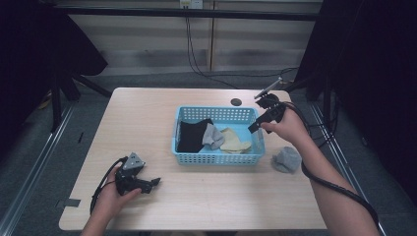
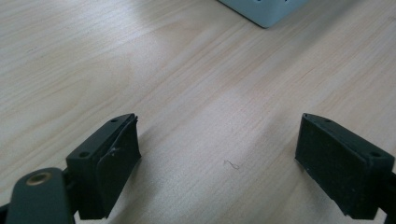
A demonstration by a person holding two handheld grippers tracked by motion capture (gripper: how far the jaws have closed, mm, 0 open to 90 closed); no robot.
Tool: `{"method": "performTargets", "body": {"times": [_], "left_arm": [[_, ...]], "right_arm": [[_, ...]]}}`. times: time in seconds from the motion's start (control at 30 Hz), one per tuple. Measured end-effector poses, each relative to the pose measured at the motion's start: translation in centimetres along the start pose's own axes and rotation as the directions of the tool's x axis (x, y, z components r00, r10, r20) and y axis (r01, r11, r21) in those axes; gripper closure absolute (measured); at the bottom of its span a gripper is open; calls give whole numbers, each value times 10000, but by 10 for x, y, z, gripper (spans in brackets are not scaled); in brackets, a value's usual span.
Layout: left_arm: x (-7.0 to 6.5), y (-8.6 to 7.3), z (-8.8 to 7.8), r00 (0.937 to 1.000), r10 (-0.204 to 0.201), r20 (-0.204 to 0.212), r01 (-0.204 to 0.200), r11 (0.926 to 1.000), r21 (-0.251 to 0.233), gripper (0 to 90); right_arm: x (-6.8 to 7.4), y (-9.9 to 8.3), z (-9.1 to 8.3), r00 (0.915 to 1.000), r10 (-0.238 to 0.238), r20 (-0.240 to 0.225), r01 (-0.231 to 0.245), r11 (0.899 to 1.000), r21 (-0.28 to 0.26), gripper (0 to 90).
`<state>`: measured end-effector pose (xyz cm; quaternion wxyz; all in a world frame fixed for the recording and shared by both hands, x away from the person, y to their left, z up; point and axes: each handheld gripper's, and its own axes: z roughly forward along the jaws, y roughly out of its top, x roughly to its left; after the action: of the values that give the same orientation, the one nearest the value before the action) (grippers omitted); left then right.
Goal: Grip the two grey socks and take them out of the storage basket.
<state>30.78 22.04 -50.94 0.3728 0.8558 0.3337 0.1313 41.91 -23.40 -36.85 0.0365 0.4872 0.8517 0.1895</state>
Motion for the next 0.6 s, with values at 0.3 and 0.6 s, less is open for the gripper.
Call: {"method": "performTargets", "body": {"times": [0.3, 0.6], "left_arm": [[0, 0, 0, 10000, 34, 15, -34, 10000, 32, 129], [0, 0, 0, 10000, 35, 34, -36, 10000, 42, 129]], "right_arm": [[17, 10, 16, 9994, -308, -153, 307, 9995, -65, 348], [32, 18, 38, 9981, -306, -533, 300, 9995, -125, 308]]}}
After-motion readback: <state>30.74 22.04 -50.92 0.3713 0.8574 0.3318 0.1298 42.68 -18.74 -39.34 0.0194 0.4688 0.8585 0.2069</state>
